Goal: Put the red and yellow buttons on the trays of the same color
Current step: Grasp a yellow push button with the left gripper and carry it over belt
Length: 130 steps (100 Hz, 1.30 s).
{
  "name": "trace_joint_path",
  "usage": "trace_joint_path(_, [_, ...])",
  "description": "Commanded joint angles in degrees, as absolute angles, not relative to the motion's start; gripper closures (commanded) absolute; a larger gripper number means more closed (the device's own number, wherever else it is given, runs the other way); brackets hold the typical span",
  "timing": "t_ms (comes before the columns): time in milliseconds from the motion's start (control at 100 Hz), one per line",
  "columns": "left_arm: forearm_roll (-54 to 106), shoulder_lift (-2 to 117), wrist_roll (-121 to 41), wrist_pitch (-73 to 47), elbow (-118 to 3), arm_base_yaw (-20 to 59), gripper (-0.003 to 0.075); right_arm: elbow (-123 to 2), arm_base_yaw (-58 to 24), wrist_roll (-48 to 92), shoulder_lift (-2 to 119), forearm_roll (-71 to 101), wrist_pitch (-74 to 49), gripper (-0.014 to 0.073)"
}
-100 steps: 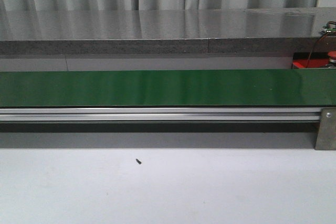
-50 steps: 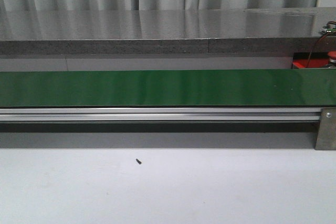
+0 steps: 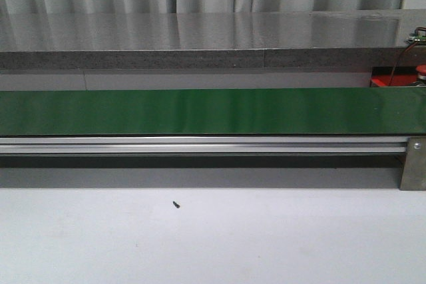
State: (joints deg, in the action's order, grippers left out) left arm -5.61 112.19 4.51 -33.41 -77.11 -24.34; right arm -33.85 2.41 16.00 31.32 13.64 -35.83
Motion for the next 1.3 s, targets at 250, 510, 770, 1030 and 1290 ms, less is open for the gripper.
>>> trace_joint_path(250, [-7.2,109.0,4.5,-32.8,-79.0,-24.1,0.0575,-35.3,2.5,16.5,31.4,14.3,-32.1,0.069])
trace_joint_path(510, [-4.0,101.5,3.1,-35.6,-79.0,-23.6,0.0575,-35.3,2.5,16.5,31.4,14.3,-32.1,0.069])
trace_joint_path(770, [10.5,94.8,-8.8,-44.0,-82.9,-21.3,0.0575,-35.3,2.5,16.5,31.4,14.3,-32.1,0.069])
trace_joint_path(1030, [10.8,94.7,-9.9,-46.4,-82.4,-14.9,0.0575,-35.3,2.5,16.5,31.4,14.3,-32.1,0.069])
trace_joint_path(1290, [10.8,94.7,-9.9,-42.0,-79.1,-10.5,0.0575,-35.3,2.5,16.5,31.4,14.3,-32.1,0.069])
